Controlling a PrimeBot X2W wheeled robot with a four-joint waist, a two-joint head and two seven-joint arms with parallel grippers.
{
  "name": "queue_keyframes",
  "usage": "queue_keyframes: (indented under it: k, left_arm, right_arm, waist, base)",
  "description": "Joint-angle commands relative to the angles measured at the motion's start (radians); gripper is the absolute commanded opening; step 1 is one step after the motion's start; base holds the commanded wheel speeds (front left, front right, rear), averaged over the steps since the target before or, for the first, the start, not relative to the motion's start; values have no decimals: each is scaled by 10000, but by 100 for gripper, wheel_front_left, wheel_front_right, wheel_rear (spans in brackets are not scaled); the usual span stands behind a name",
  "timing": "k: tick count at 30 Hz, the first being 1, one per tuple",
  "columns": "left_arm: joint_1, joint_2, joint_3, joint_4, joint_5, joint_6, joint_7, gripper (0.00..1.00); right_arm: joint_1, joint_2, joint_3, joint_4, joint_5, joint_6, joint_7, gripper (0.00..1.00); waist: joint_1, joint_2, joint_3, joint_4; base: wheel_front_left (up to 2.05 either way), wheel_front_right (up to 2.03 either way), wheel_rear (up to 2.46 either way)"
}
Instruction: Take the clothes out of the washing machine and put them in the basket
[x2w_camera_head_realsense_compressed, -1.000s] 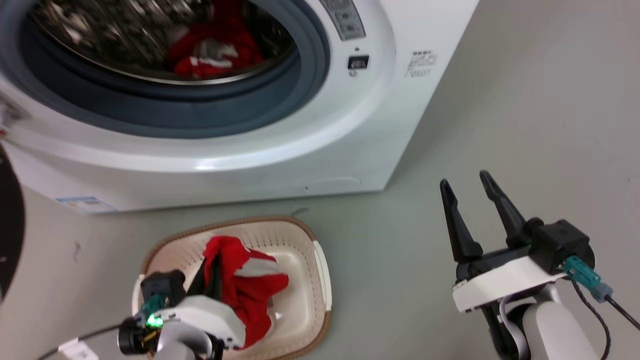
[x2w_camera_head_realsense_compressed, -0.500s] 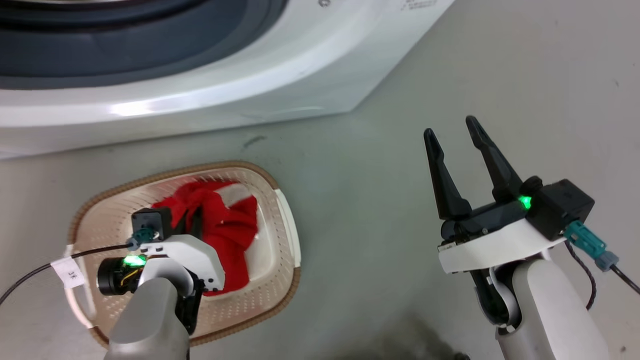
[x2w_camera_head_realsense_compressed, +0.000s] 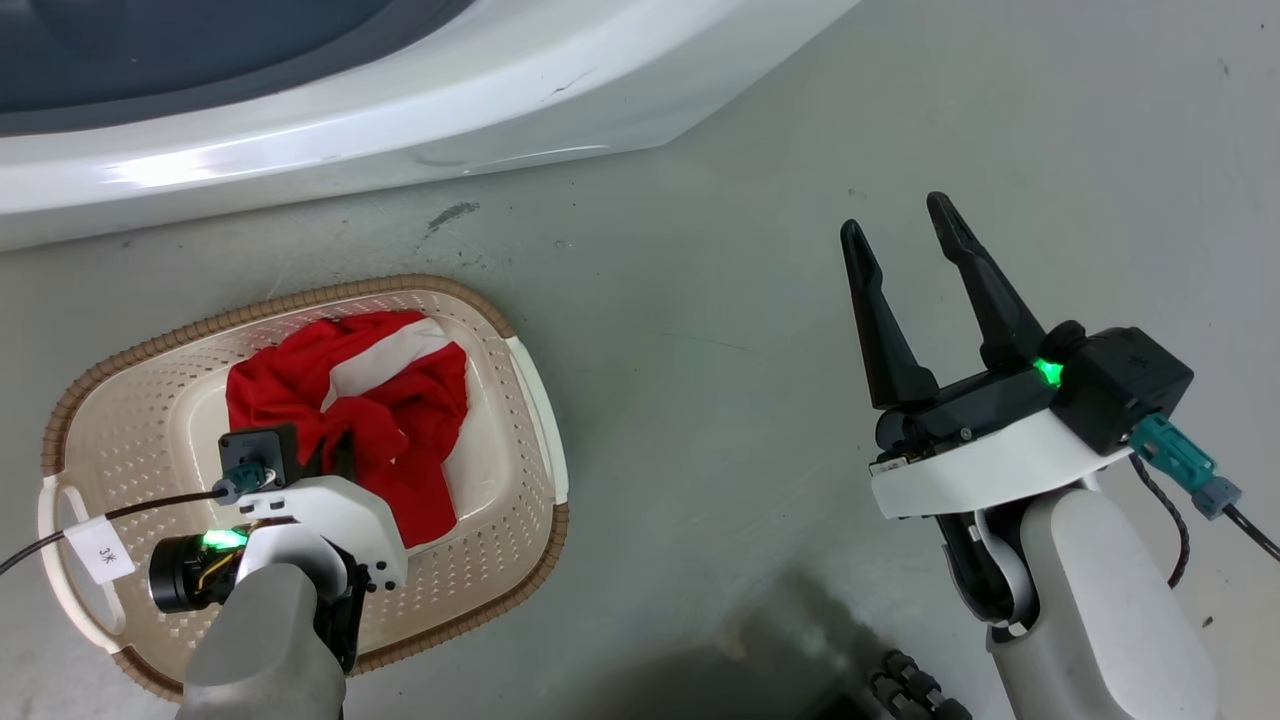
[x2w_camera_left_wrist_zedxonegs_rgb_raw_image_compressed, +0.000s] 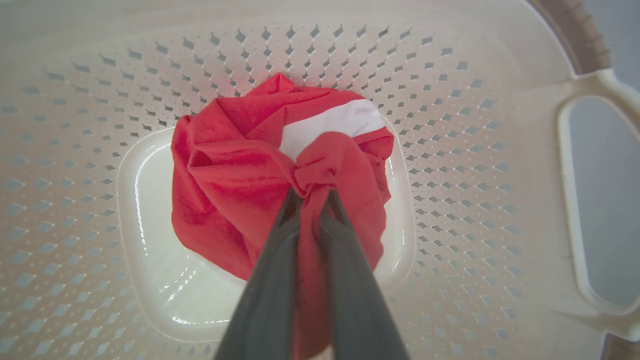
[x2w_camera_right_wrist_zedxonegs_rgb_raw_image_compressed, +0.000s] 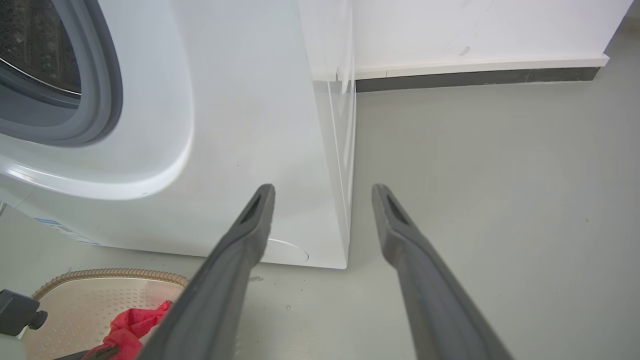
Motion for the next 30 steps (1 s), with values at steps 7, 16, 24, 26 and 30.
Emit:
queue_keyframes:
  k: [7,16,24,26,30]
  left_arm:
    - [-189,-230,22,512,24,-193,-24,64]
    - [735,-734,193,294,-75,-339,-25,100]
    - [2150,-1070,470,-1209,44,-217,-23,100]
    - [2472,-1127,455,-1723,173,-146,-25,100]
    - [2872,-1188,363,-2617,338,-114,-25,100]
  right_arm:
    - [-65,12,15,310,36,-5,-33,100]
    - [669,10,-286,729,-257,-3,-28,100]
    - [1495,10,-603,498,-618,-3,-15,100]
    - [1689,12,-711,440,-845,-3,79,100]
    - [2003,12,-882,271,-1114,-3,349,100]
  waist:
    - [-2,0,-664,185]
    - [-2,0,-2753,561]
    - [-2,0,-4237,959]
    - [-2,0,-4511,1089]
    - [-2,0,-4895,1353]
  base:
    - [0,0,0]
    - [0,0,0]
    - [0,0,0]
    - [0,0,0]
    - [0,0,0]
